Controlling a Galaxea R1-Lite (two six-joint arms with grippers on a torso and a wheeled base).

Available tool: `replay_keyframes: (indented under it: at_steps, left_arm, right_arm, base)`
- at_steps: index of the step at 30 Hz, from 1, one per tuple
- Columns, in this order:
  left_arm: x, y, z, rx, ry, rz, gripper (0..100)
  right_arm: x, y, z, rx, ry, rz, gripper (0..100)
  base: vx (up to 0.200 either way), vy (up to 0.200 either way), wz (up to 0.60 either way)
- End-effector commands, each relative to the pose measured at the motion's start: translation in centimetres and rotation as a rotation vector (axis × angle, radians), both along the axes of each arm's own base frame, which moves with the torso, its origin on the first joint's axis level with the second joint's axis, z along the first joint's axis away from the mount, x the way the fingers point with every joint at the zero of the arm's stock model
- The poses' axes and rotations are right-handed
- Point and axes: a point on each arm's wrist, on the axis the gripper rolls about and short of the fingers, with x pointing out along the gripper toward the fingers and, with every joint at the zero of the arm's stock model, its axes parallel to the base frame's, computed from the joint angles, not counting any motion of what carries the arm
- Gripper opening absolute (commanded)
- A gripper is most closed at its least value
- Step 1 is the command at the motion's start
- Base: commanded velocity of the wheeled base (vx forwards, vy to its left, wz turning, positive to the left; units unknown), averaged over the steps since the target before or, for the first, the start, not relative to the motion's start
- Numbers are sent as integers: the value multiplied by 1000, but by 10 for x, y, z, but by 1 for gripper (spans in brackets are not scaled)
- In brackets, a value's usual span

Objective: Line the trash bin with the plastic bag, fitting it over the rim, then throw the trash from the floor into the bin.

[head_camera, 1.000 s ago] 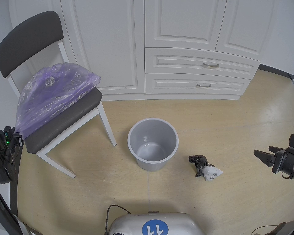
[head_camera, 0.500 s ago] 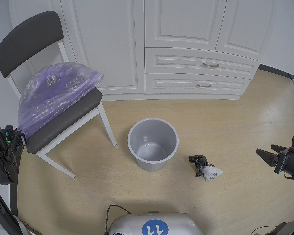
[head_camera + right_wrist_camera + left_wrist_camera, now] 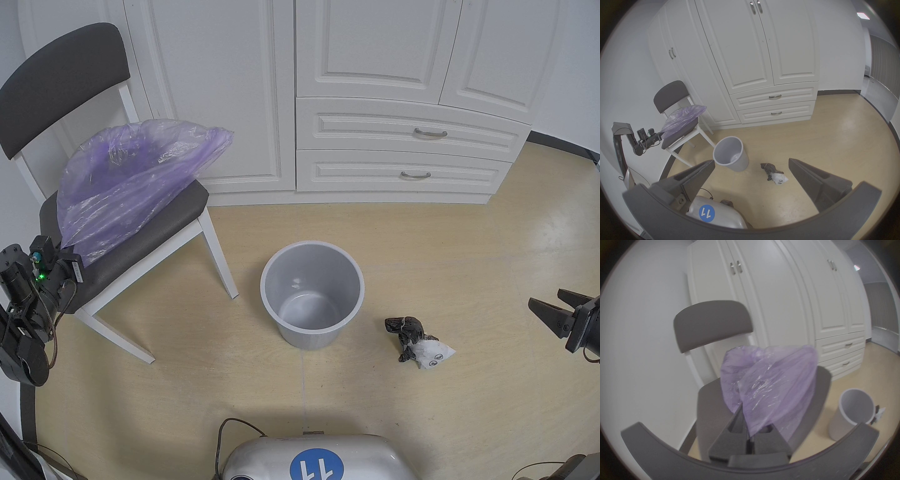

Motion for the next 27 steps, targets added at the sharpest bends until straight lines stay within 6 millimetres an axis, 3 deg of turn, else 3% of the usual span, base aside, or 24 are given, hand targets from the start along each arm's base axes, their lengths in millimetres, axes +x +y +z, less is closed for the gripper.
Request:
replay_keyframes:
  at_steps: [1,6,9,10,12,18,25,27]
  left_arm:
    - [-24,-46,21,-5,-66,-149,0]
    - [-33,-75,28,-35,-84,-268,0]
    - [-39,-103,37,-51,-110,-358,0]
    - [-39,-103,37,-51,-110,-358,0]
    - [-43,-126,52,-66,-145,-417,0]
    - [-61,-155,79,-90,-155,-518,0]
    - [-77,-177,88,-117,-153,-633,0]
    - [-89,-184,90,-137,-161,-666,0]
  right_arm:
    - [0,4,4,-3,-18,17,100]
    - [-2,13,7,-18,-32,17,100]
    - [-3,21,5,-36,-27,14,100]
    - [-3,21,5,-36,-27,14,100]
    - [-3,25,5,-43,-27,18,100]
    - [-5,26,6,-44,-36,28,100]
    - [-7,26,8,-40,-47,27,100]
    - [-8,26,9,-39,-53,29,100]
  base:
    - [0,0,0]
    - [0,0,0]
    - [0,0,0]
    - [0,0,0]
    - [0,0,0]
    - [0,0,0]
    - [0,0,0]
    - [0,0,0]
